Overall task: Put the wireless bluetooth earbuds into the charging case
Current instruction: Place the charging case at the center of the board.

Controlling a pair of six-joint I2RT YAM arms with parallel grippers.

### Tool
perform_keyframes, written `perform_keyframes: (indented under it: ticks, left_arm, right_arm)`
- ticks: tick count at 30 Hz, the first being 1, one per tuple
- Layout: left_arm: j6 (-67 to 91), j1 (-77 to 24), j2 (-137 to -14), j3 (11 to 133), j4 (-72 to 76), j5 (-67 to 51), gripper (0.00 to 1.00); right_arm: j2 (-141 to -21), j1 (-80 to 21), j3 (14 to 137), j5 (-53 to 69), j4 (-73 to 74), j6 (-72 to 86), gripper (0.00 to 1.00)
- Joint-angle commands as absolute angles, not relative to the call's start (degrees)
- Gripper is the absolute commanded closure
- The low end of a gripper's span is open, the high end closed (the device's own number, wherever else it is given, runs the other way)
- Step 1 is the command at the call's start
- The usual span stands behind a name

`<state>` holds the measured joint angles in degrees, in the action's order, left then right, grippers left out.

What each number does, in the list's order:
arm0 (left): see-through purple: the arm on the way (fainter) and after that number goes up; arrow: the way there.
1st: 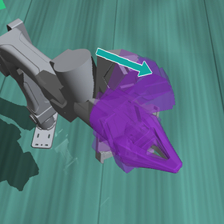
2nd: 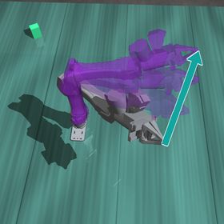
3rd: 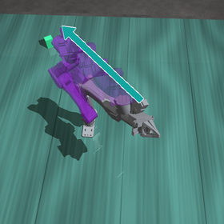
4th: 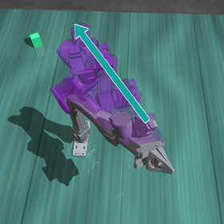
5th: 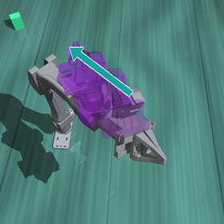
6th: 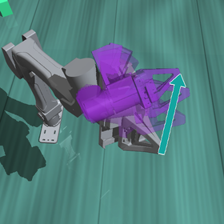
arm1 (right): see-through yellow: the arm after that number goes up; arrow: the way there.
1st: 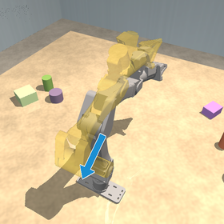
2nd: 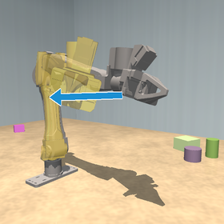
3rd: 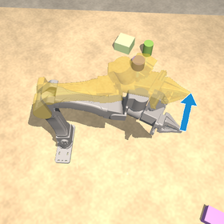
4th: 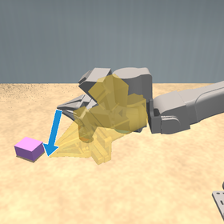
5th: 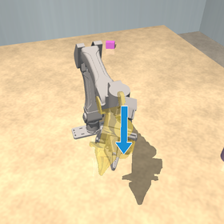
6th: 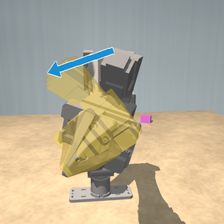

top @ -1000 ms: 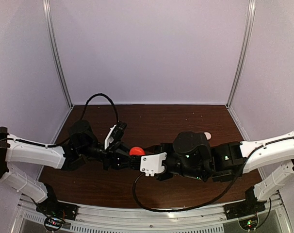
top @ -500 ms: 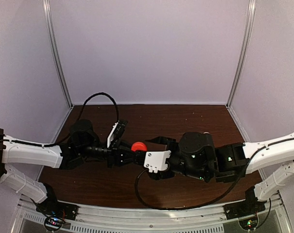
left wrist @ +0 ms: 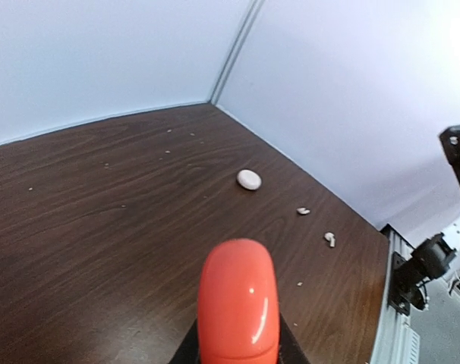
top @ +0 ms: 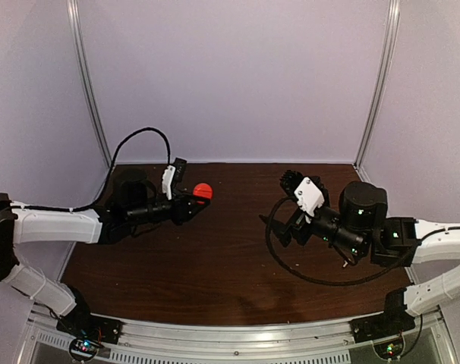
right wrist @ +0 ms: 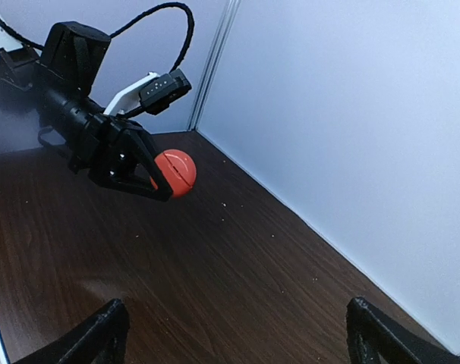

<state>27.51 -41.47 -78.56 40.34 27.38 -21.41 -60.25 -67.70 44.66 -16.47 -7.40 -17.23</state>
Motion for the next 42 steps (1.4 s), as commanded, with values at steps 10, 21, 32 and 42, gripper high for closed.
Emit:
perform_keyframes:
  ticks: [10,21,32,42]
  left_arm:
    - [31.77,-26.24,-103.81,58.21,12.05,-21.19,1.00]
    - [34.96,-20.71,-114.38,63.86,8.03,-22.58,0.95]
    - [34.35,-18.98,-116.64,65.74,2.44,-20.40,0.70]
    - [32.71,-18.98,-109.08,63.10,-4.91,-10.79,0.16]
  right_arm:
    - [-56.99,-60.94,39.84,-14.29,-10.74,-2.46,0.00]
    - [-59.38,-59.15,41.23,-8.19,-10.13,-0.14,0.00]
    - [-58.73,-58.90,41.48,-5.05,-10.70,-1.45,0.00]
    - [-60.10,-55.99,41.98,-1.22,-8.58,3.10,0.00]
